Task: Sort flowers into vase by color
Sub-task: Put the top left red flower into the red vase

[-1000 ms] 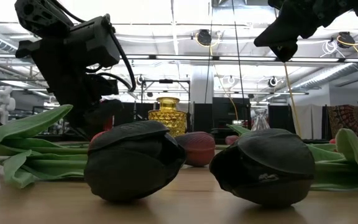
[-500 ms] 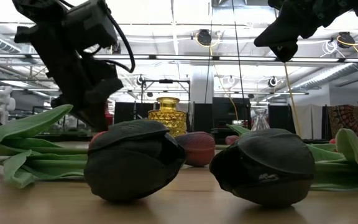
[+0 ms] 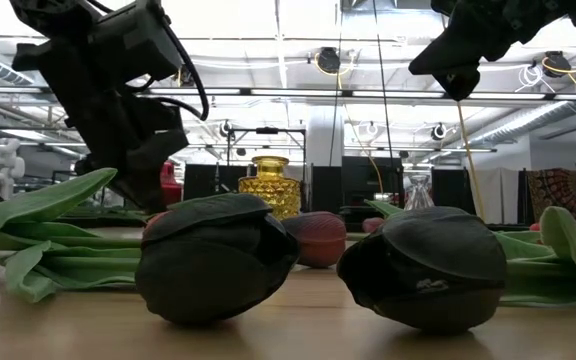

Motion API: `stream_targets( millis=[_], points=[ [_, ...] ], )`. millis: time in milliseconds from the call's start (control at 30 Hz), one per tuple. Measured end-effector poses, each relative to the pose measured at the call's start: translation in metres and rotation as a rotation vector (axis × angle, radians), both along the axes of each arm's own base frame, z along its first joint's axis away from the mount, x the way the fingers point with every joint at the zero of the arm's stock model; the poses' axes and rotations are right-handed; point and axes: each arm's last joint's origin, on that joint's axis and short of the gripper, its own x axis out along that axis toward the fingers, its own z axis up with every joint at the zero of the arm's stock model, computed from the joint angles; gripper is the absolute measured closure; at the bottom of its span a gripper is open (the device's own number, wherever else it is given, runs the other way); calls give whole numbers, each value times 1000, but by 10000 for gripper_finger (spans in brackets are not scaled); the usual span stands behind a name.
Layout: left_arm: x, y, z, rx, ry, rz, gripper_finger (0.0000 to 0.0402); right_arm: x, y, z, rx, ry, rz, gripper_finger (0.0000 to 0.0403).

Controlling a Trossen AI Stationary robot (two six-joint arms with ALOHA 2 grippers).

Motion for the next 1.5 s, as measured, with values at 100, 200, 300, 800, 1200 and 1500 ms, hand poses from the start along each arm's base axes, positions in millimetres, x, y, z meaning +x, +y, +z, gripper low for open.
stream_targets(
  millis=[100,200,300,800,1200,1500],
  points=[
    [1,-1,1,1,-13,-4,379,0,0,0,0,0,0,403],
    [0,-3,0,4,-7,-17,373,0,0,0,0,0,-1,403],
    [0,-3,0,15,6,-41,357,0,0,0,0,0,-1,403],
    [1,-4,-2,9,23,-61,353,0,0,0,0,0,-1,403],
    [5,-4,-23,19,84,-37,258,0,0,0,0,0,-1,403],
    [4,-6,-17,13,69,-46,271,0,0,0,-4,1,0,403]
  ],
)
